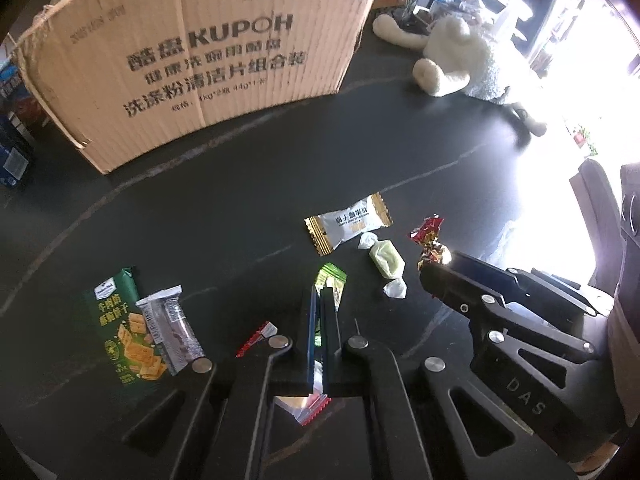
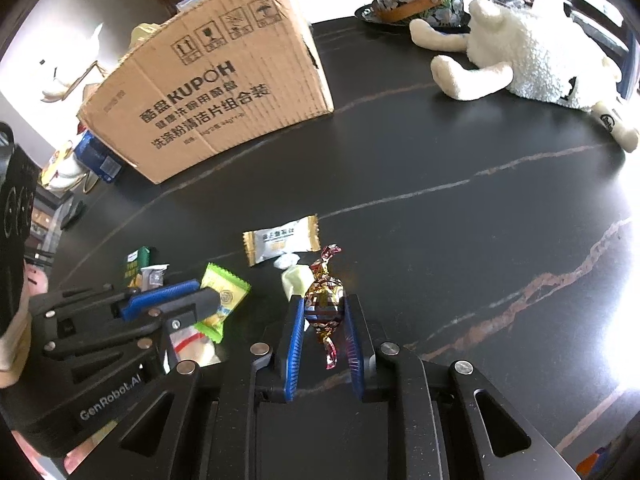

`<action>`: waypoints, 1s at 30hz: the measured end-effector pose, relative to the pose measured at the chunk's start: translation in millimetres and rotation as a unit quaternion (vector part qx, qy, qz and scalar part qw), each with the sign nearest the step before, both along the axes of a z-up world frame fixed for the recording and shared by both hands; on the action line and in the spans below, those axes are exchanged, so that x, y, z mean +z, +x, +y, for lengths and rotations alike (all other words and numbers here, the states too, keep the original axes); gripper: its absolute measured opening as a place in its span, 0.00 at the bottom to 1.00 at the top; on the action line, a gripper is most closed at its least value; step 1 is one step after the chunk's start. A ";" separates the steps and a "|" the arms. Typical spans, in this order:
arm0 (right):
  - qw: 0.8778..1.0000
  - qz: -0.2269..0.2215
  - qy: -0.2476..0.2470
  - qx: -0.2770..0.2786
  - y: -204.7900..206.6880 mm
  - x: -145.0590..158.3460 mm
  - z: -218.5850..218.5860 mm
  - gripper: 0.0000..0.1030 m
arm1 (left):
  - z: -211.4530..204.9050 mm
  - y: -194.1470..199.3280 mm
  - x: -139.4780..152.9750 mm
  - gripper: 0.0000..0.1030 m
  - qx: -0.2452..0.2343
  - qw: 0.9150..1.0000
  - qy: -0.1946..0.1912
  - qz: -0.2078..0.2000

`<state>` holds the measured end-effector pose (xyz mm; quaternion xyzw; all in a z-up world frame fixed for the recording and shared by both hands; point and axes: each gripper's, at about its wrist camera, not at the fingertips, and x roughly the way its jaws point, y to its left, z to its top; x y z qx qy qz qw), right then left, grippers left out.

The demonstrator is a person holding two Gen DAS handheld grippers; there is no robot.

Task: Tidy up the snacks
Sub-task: 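Close the right tool on the gold-wrapped candy while the left grasps the small green packet, then lift both held snacks and carry them over the cardboard box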

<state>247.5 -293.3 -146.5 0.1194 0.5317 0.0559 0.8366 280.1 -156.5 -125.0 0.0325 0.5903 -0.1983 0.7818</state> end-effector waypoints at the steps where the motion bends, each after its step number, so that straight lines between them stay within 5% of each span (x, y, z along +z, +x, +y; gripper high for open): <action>1: 1.000 -0.003 -0.001 0.000 -0.6 2.2 0.6 0.21 | 1.0 -0.4 1.4 0.04 -0.001 1.000 -0.001 -0.002; 15: 0.999 -0.032 0.006 0.009 -7.2 29.8 12.7 0.21 | 18.8 -9.0 31.1 0.03 0.001 0.999 -0.017 -0.044; 30: 0.995 -0.100 0.011 0.014 -0.6 91.3 35.4 0.21 | 43.9 -2.8 89.1 0.03 0.012 0.993 -0.039 -0.109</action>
